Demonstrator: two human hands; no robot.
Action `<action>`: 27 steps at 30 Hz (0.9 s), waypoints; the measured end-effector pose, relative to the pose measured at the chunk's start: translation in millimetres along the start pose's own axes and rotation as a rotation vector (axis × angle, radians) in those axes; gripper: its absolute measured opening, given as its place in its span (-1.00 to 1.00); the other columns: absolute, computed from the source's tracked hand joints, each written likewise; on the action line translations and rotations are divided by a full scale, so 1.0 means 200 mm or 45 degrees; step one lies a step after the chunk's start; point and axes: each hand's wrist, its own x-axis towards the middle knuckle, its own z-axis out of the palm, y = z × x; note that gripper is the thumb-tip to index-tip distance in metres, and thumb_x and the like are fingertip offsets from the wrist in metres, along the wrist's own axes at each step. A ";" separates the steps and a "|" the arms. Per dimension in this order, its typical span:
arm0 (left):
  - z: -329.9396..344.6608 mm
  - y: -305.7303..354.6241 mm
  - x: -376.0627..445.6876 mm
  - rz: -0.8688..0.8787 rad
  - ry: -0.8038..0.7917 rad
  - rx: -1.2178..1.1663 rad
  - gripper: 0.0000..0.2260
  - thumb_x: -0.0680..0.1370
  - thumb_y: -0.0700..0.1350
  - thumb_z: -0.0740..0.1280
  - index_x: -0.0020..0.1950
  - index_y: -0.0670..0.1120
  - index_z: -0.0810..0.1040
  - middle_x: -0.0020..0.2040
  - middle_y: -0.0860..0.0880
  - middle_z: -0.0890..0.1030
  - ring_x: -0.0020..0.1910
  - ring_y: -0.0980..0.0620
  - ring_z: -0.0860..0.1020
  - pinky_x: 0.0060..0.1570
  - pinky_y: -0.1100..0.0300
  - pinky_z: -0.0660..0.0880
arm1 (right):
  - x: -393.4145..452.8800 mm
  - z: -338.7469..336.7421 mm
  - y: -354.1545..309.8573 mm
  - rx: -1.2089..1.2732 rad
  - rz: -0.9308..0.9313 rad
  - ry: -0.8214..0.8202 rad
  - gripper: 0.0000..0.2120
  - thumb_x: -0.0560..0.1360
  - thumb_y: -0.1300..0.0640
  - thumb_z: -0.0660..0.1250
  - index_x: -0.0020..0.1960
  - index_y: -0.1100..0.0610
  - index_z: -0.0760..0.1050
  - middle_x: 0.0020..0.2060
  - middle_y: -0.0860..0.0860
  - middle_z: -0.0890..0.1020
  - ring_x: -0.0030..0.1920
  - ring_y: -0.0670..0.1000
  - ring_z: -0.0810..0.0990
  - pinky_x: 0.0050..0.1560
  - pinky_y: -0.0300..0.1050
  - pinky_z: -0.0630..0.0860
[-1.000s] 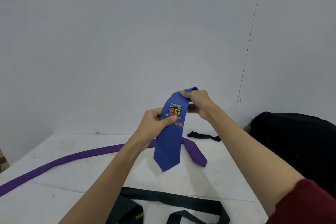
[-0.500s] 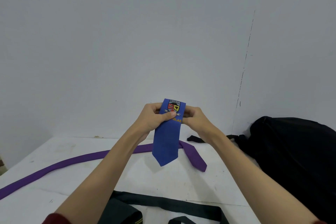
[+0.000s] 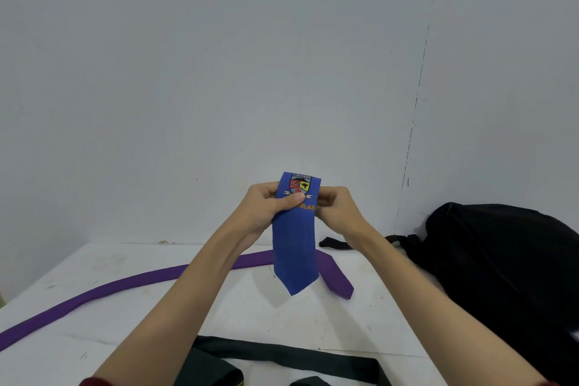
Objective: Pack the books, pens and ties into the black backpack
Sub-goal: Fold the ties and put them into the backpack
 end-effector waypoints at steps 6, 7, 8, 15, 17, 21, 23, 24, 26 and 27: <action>0.02 -0.01 -0.01 -0.053 -0.004 0.009 -0.82 0.45 -0.21 0.43 0.04 -0.14 0.61 -0.14 -0.06 0.70 -0.21 0.02 0.65 -0.17 0.19 0.59 | 0.03 -0.05 -0.03 -0.111 0.011 0.248 -0.78 0.53 0.36 0.25 -0.03 0.14 0.63 -0.14 0.00 0.65 -0.15 -0.06 0.58 -0.18 -0.32 0.50; 0.03 -0.01 -0.01 -0.029 0.014 -0.011 -0.82 0.45 -0.22 0.43 0.05 -0.13 0.60 -0.14 -0.05 0.70 -0.21 0.03 0.65 -0.18 0.20 0.60 | 0.03 -0.05 -0.04 -0.121 0.024 0.214 -0.80 0.53 0.34 0.27 0.00 0.16 0.63 -0.14 0.01 0.65 -0.15 -0.06 0.59 -0.16 -0.31 0.51; 0.04 -0.01 0.00 -0.007 0.037 -0.043 -0.81 0.45 -0.23 0.43 0.06 -0.13 0.60 -0.13 -0.07 0.69 -0.21 0.02 0.65 -0.18 0.19 0.60 | 0.02 -0.05 -0.04 -0.110 0.033 0.180 -0.82 0.53 0.33 0.28 0.01 0.15 0.63 -0.14 0.02 0.66 -0.17 -0.08 0.60 -0.16 -0.30 0.53; 0.12 -0.06 0.03 0.158 0.367 -0.136 -0.84 0.40 -0.26 0.48 -0.09 -0.05 0.64 -0.14 -0.07 0.68 -0.20 -0.03 0.63 -0.11 0.09 0.60 | -0.01 0.00 -0.04 0.124 0.065 0.109 -0.78 0.50 0.37 0.31 0.05 0.14 0.58 -0.23 -0.08 0.65 -0.34 -0.23 0.64 -0.35 -0.36 0.52; 0.14 -0.07 0.03 0.176 0.407 -0.138 -0.83 0.39 -0.26 0.49 -0.15 -0.01 0.64 -0.22 0.00 0.68 -0.25 0.03 0.63 -0.16 0.12 0.60 | -0.03 -0.01 -0.05 0.151 0.077 0.100 -0.79 0.51 0.37 0.31 0.08 0.18 0.59 -0.22 -0.04 0.66 -0.32 -0.19 0.65 -0.33 -0.33 0.54; 0.15 -0.08 0.04 0.193 0.349 -0.218 -0.85 0.41 -0.24 0.47 -0.09 -0.03 0.64 -0.16 -0.02 0.70 -0.23 0.03 0.65 -0.18 0.14 0.61 | -0.05 -0.04 -0.05 0.185 0.130 0.062 -0.83 0.54 0.30 0.28 0.06 0.16 0.60 -0.10 0.07 0.69 -0.16 -0.02 0.66 -0.18 -0.25 0.58; 0.15 -0.07 0.05 0.191 0.341 -0.262 -0.86 0.44 -0.24 0.44 -0.05 -0.06 0.63 -0.10 -0.07 0.69 -0.18 -0.02 0.65 -0.12 0.10 0.61 | -0.07 -0.05 -0.04 0.235 0.151 0.044 -0.80 0.58 0.11 0.25 0.05 0.15 0.63 -0.06 0.09 0.70 -0.11 0.01 0.67 -0.10 -0.20 0.57; 0.15 -0.07 0.05 0.185 0.348 -0.284 -0.86 0.45 -0.24 0.43 -0.03 -0.07 0.61 -0.09 -0.08 0.68 -0.17 -0.03 0.64 -0.11 0.09 0.61 | -0.08 -0.05 -0.04 0.266 0.167 0.036 -0.69 0.58 -0.04 0.23 0.07 0.13 0.63 -0.05 0.08 0.70 -0.08 0.00 0.67 -0.08 -0.20 0.56; 0.16 -0.06 0.07 0.186 0.346 -0.306 -0.87 0.48 -0.24 0.40 0.00 -0.08 0.59 -0.08 -0.09 0.66 -0.16 -0.05 0.63 -0.09 0.06 0.61 | -0.10 -0.04 -0.04 0.295 0.179 0.038 -0.55 0.49 -0.22 0.23 0.10 0.11 0.60 -0.04 0.04 0.70 -0.05 -0.02 0.67 -0.10 -0.24 0.55; 0.17 -0.06 0.07 0.195 0.331 -0.317 -0.87 0.50 -0.25 0.38 0.02 -0.09 0.58 -0.07 -0.10 0.66 -0.16 -0.05 0.63 -0.08 0.05 0.61 | -0.11 -0.04 -0.04 0.279 0.151 0.051 -0.58 0.48 -0.20 0.26 0.10 0.11 0.57 -0.03 0.02 0.69 -0.07 -0.03 0.66 -0.14 -0.26 0.54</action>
